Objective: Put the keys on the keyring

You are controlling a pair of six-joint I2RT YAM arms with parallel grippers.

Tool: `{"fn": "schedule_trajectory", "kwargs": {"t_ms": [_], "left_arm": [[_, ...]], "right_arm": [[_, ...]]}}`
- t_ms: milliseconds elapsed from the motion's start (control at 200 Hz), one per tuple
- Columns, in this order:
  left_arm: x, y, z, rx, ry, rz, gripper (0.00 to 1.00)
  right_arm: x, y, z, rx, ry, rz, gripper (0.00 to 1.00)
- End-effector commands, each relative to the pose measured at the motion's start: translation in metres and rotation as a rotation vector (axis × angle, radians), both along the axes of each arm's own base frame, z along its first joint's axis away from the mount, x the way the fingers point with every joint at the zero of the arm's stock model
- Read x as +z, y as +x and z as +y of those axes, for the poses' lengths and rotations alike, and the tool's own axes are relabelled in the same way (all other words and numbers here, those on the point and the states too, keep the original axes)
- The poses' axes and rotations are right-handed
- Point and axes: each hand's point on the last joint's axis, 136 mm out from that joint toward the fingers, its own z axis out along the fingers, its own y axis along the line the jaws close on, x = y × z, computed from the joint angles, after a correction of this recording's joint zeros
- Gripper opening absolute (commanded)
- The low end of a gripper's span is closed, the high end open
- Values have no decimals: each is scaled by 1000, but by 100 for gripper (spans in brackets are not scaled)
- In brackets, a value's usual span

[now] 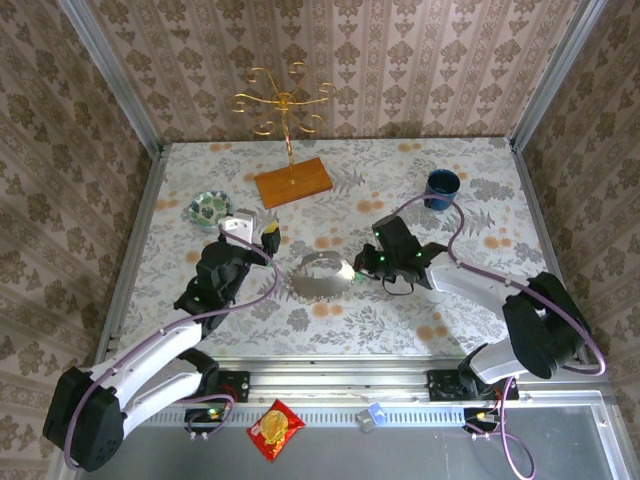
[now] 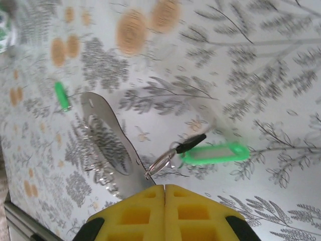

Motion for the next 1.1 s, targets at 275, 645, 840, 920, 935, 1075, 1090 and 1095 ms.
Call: {"fn": "schedule_trajectory", "kwargs": {"t_ms": [275,645,840,920,935,1075,1090,1095], "left_arm": [[40,-8,-13,-95,157,-104,68],[54,-21,-19,-148,217,-154,65],[47,-37,-43,-311,208,-150,54],[40,-49,-60,-433,203,-140,51],[38,-51,-63,-459,205,-136,51],[19,-70,-84,-634,213,-94,46],[18,-70,-85,-642,211,-92,45],[17,-71,-86,-645,209,-90,44]], "right_arm": [[117,20,11,371,-178,-425,0],[158,13,13,619,-300,-596,0],[158,1,24,742,-262,-646,0],[156,-7,28,794,-233,-670,0],[158,-7,30,801,-224,-685,0],[163,-20,42,876,-160,-763,0],[163,-21,42,880,-156,-768,0],[163,-21,42,882,-155,-770,0]]}}
